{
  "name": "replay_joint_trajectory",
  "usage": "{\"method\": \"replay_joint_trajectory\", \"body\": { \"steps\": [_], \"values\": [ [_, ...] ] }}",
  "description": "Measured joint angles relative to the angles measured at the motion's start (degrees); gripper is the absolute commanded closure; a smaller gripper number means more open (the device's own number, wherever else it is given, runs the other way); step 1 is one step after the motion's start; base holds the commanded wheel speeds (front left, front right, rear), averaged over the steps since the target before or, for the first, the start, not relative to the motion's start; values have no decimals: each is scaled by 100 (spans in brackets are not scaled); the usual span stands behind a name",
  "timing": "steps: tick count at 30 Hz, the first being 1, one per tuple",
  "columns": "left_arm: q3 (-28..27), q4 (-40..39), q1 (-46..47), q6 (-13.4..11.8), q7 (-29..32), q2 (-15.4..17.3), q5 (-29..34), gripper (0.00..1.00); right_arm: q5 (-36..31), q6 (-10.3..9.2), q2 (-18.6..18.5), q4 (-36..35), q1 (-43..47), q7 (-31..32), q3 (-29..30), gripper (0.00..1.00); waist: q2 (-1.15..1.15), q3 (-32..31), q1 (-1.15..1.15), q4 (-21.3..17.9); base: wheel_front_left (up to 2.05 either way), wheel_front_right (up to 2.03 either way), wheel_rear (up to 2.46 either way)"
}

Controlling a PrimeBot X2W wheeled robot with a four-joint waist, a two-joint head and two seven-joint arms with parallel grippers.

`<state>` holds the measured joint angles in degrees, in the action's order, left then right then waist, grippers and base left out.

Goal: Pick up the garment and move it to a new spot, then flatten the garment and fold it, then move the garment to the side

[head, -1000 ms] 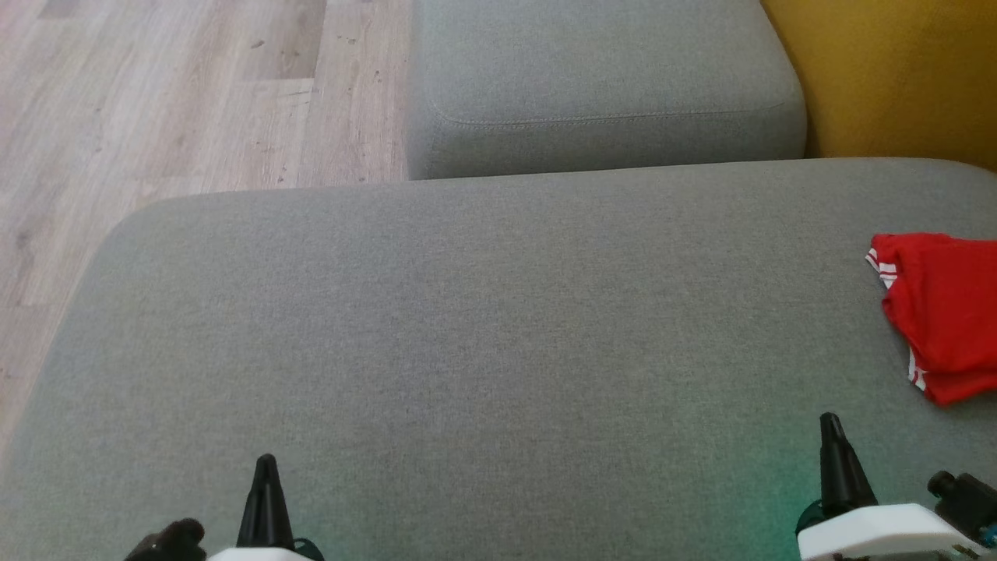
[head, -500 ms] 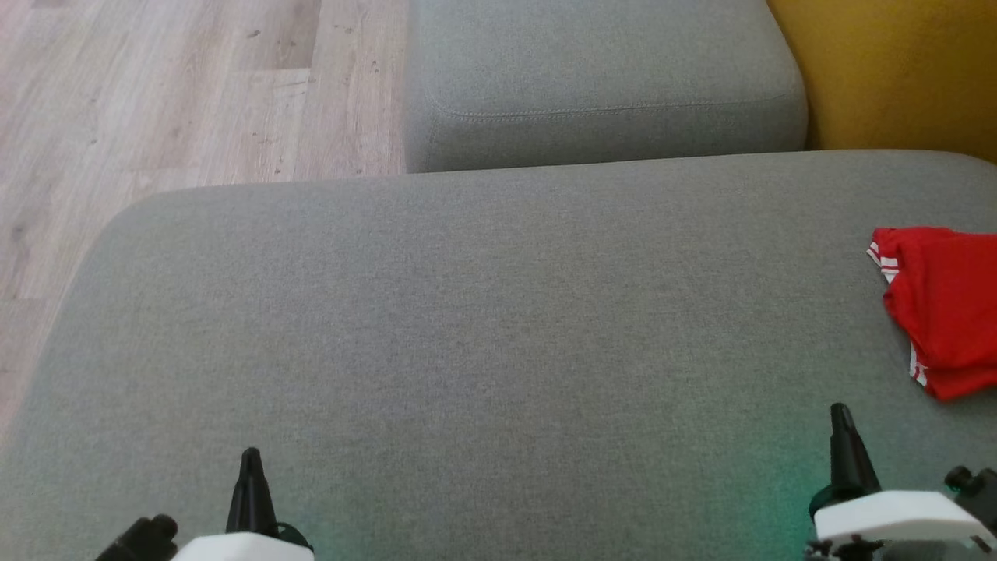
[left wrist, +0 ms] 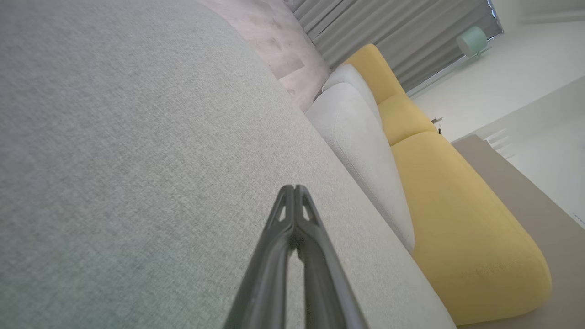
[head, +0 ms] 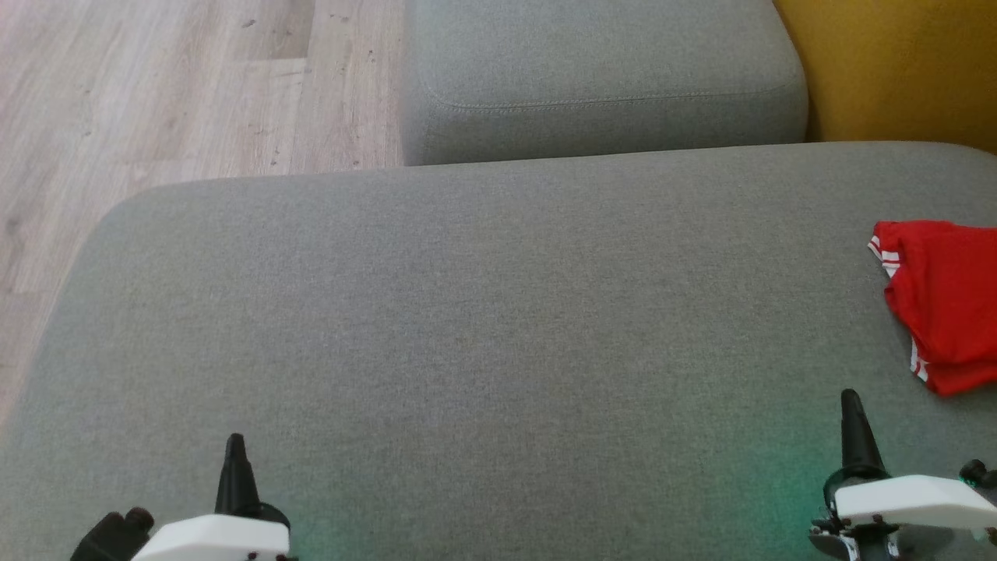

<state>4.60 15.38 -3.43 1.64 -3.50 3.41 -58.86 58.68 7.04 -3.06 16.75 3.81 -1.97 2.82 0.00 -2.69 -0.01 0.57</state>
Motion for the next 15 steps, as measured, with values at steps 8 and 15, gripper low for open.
{"method": "replay_joint_trajectory", "body": {
  "steps": [8, 15],
  "values": [
    [-105, 5, 94, 90, 131, 1, -483, 100, 468, 0, 3, -13, -142, 110, 64, 100, 0, 41, 0, -8, 0, 0, 0],
    [-208, 8, 170, 149, 250, 0, -962, 100, 925, 0, 7, -25, -227, 209, 129, 100, 0, 81, 0, -16, 0, 0, 0]
  ]
}}
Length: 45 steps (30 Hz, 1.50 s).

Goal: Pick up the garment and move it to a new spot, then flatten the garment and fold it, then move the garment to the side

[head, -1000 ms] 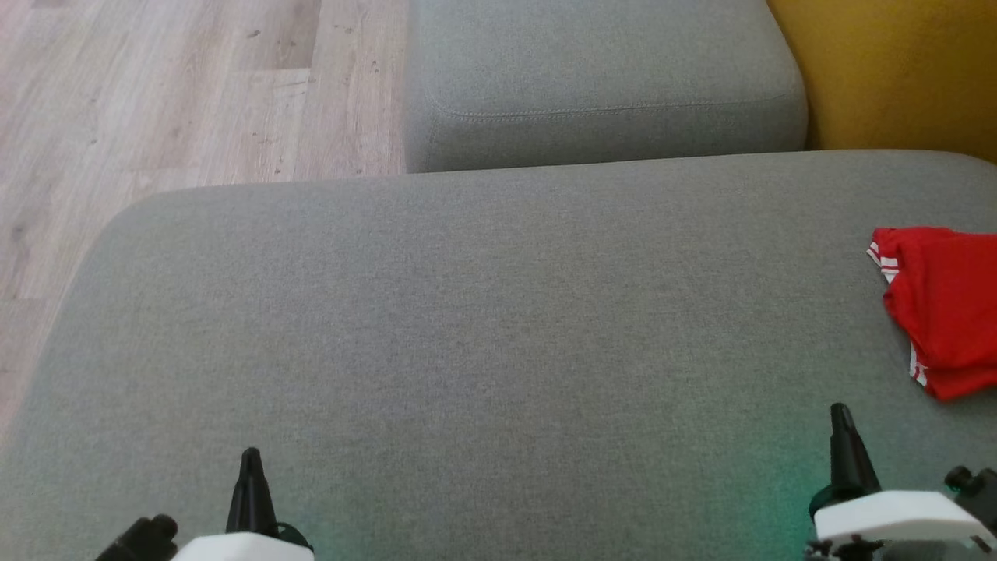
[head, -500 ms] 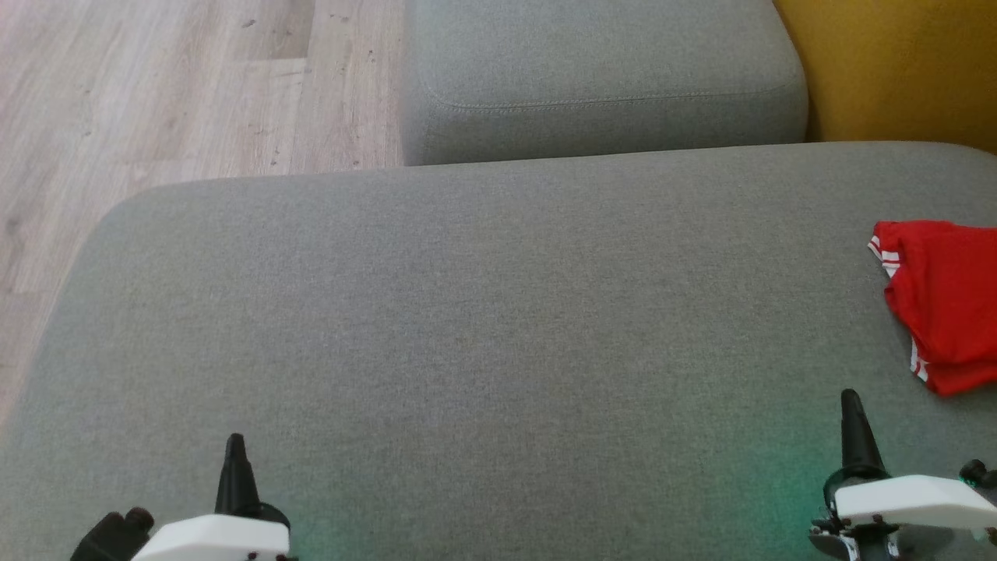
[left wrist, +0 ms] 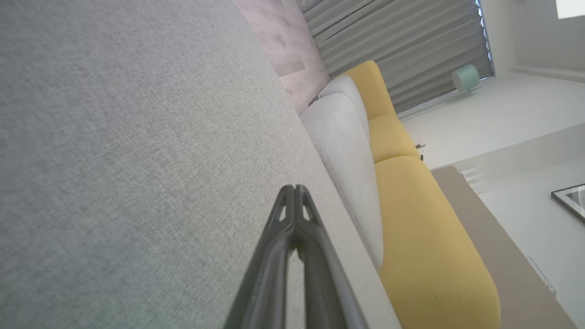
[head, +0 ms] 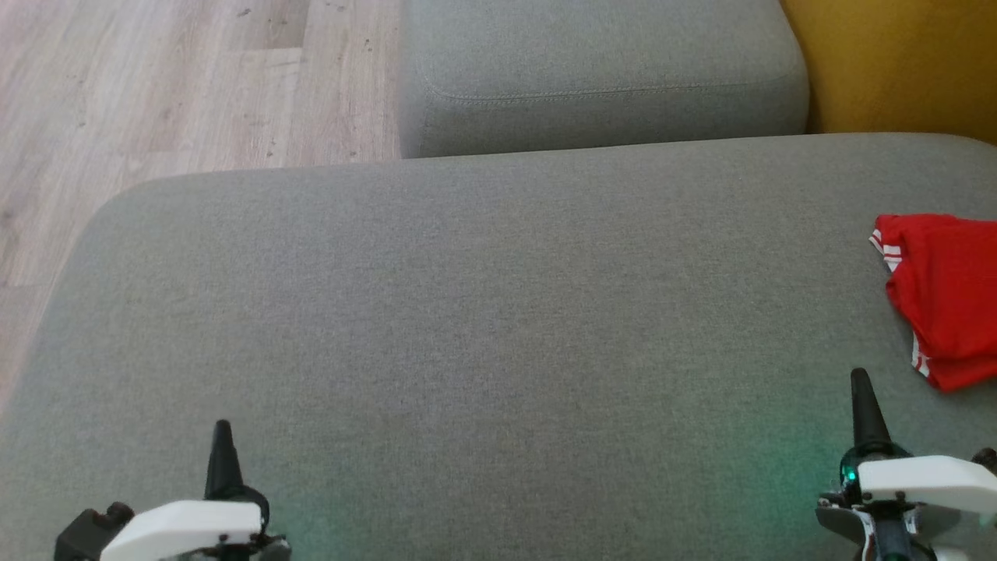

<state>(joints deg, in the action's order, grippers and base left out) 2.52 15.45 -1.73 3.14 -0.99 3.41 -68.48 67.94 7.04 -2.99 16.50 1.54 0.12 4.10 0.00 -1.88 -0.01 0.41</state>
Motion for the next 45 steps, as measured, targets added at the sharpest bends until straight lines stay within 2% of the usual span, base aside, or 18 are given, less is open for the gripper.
{"method": "replay_joint_trajectory", "body": {
  "steps": [36, 45],
  "values": [
    [-519, 15, 476, 396, 603, -7, -2452, 100, 2382, 0, 21, -32, -468, 598, 331, 100, 0, 206, 1, -41, 0, 0, 0],
    [-572, 15, 508, 396, 605, -10, -2481, 100, 2392, 0, 21, -32, -469, 599, 342, 100, 0, 206, 1, -41, 0, 0, 0]
  ]
}}
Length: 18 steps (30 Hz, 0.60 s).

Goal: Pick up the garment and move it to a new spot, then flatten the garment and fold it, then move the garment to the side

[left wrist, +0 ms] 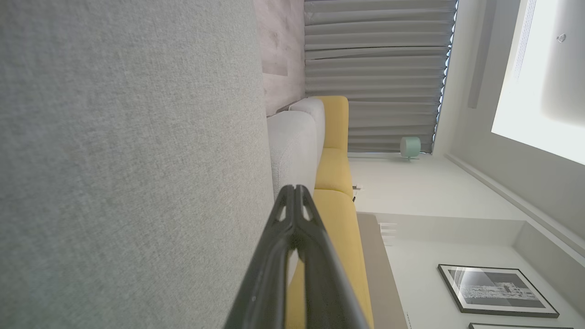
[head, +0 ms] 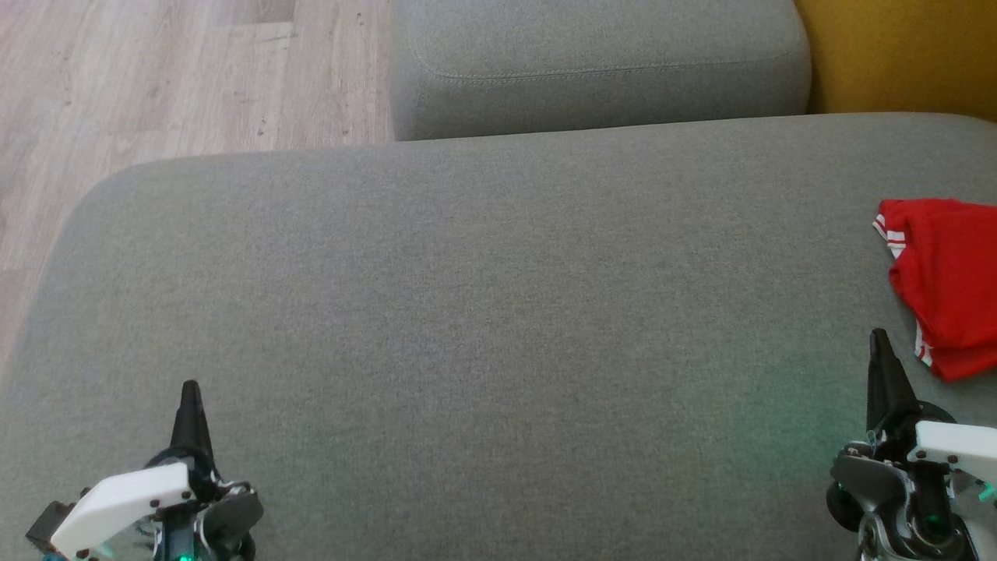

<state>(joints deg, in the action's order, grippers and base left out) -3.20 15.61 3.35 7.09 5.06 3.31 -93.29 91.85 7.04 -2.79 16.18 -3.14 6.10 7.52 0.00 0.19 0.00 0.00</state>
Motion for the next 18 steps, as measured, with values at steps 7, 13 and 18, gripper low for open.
{"method": "replay_joint_trajectory", "body": {
  "steps": [7, 13, 18],
  "values": [
    [-15, 0, 0, 0, 1, -2, 0, 100, 0, 0, 1, 0, 0, 0, 2, 100, 0, 0, 0, 0, 0, 0, 0],
    [-24, 0, 0, 0, 24, -4, 0, 100, 0, 0, 1, 0, -1, 0, 4, 100, 0, -1, 0, 0, 0, 0, 0],
    [-30, 0, 0, 0, 25, -5, 0, 100, 0, 0, 1, 0, -1, 1, 7, 100, 0, -1, 0, 0, 0, 0, 0]
  ]
}}
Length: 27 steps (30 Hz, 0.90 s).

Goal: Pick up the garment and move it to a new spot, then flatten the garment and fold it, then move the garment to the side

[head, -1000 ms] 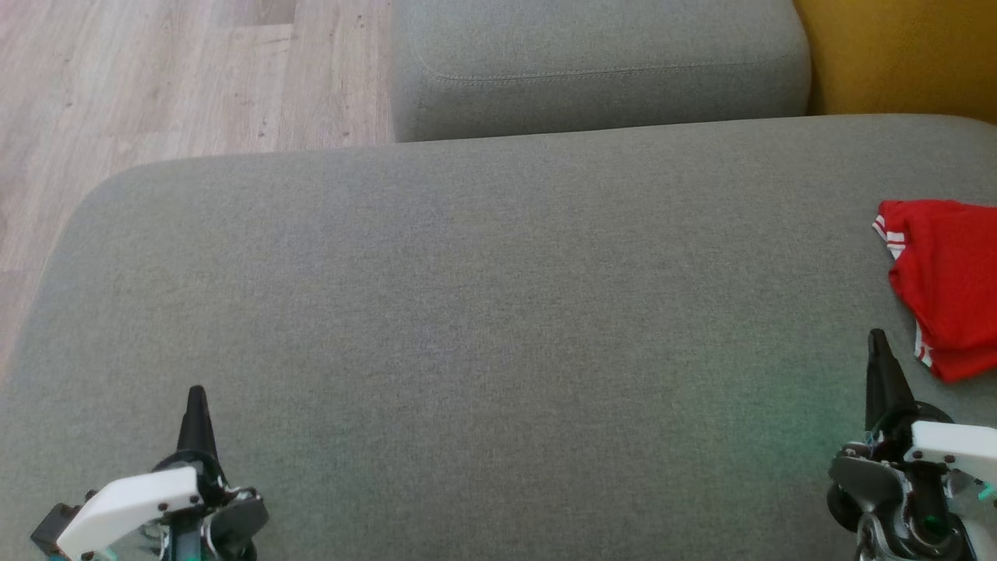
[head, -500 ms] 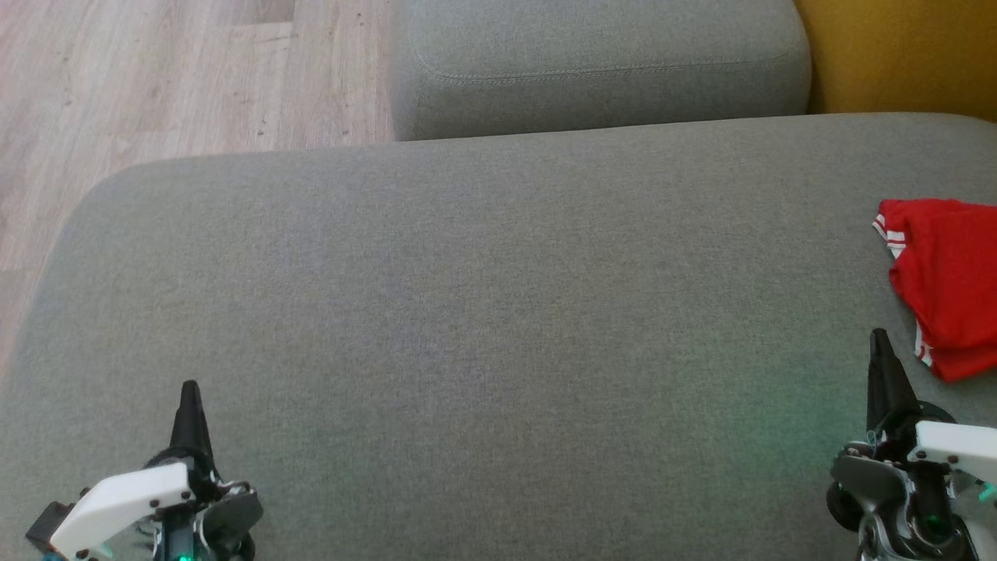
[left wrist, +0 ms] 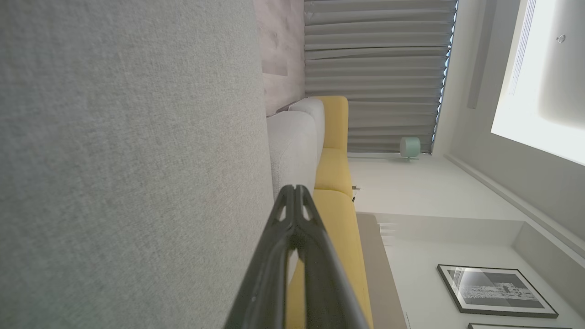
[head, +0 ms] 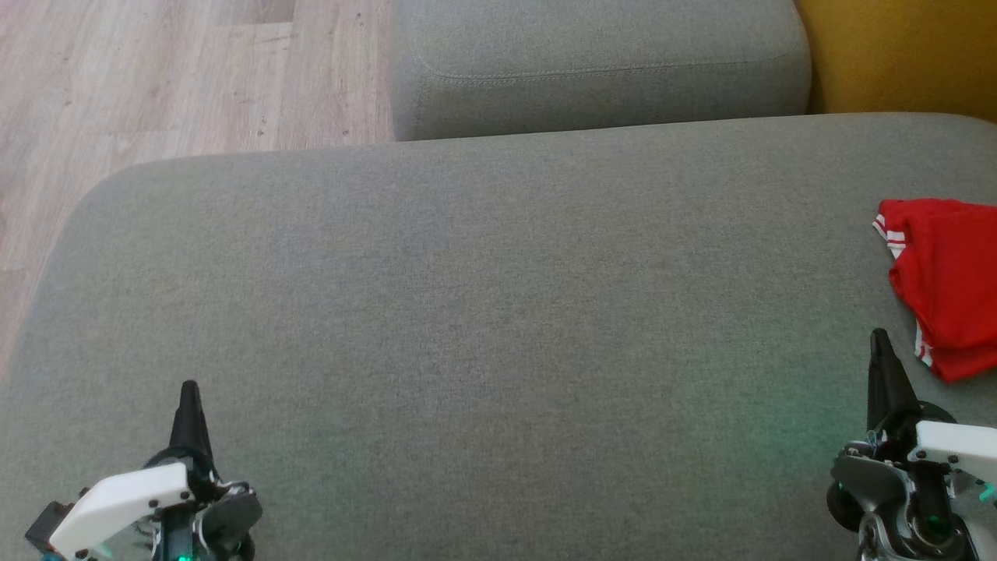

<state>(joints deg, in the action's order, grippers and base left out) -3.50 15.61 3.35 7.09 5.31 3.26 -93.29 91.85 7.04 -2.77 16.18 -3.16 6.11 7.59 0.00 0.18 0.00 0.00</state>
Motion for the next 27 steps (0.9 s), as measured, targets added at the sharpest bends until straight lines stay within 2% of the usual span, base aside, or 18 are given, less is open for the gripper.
{"method": "replay_joint_trajectory", "body": {
  "steps": [27],
  "values": [
    [-24, 0, 0, 0, 24, -20, 1, 100, 0, 0, 2, 0, -1, 3, 7, 100, 0, 0, 0, 0, 0, 0, 0]
  ]
}}
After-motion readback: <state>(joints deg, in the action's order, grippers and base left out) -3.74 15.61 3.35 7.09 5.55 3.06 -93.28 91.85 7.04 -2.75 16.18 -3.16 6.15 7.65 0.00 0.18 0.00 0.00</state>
